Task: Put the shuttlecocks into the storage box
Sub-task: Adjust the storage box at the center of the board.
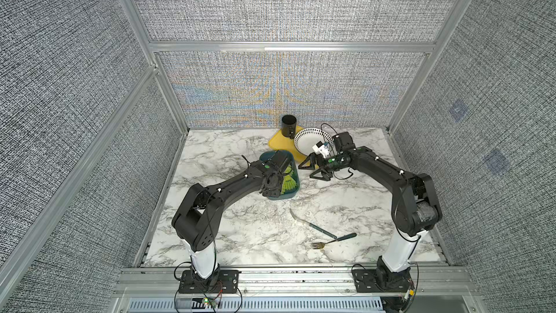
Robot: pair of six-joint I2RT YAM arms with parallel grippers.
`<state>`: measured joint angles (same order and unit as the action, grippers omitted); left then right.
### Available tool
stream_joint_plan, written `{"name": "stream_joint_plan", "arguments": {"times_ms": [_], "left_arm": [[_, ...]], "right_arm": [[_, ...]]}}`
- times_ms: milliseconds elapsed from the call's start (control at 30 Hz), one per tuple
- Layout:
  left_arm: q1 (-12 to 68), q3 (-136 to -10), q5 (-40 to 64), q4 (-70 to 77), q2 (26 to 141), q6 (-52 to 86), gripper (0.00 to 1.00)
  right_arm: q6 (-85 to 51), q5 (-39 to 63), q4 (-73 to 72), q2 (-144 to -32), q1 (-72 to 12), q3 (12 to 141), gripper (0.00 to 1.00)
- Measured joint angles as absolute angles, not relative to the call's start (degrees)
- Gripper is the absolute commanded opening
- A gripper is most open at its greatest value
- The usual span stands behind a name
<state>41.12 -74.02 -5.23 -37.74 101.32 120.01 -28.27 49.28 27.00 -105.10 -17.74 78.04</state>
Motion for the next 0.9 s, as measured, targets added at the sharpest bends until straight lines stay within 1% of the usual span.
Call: {"name": "stream_joint_plan", "arguments": {"times_ms": [167, 267, 367, 400, 433, 467, 700, 800, 900], "left_arm": [[41.1, -73.6, -4.03, -38.74, 101.38, 119.98, 0.28], [41.1, -73.36, -3.9, -38.81, 101.41, 120.01, 0.2], [41.1, -73.41, -3.9, -38.83, 101.41, 119.98, 0.2], [41.1, -73.47, -3.88, -38.89, 101.41, 119.98, 0.24], [41.1, -73.54, -3.68, -38.94, 101.41, 119.94, 0.32], [41.1, -73.6, -3.05, -39.05, 101.41, 119.92, 0.36], [41.1, -72.69, -2.39, -38.89, 101.36, 119.98, 0.43], [41.1, -72.6, -1.52, -38.87, 101.14, 119.96, 0.48], [41.1, -72.36, -1.48, -38.85, 100.55, 119.98, 0.49]], "right_arm": [[-28.23, 49.28, 27.05, -105.1, -17.74, 78.13, 0.99], [-28.1, 49.25, 27.09, -105.1, -17.74, 78.08, 0.99], [-28.08, 49.25, 27.2, -105.1, -17.74, 77.89, 0.99], [-28.08, 49.25, 27.22, -105.08, -17.74, 77.84, 0.99], [-28.08, 49.25, 27.22, -105.08, -17.74, 77.82, 0.99], [-28.08, 49.25, 27.22, -105.08, -17.74, 77.8, 0.99], [-28.08, 49.25, 27.2, -105.03, -17.74, 77.6, 0.99], [-28.08, 49.23, 27.2, -104.95, -17.74, 77.56, 0.99], [-28.1, 49.21, 27.24, -104.73, -17.74, 77.47, 0.99]]}}
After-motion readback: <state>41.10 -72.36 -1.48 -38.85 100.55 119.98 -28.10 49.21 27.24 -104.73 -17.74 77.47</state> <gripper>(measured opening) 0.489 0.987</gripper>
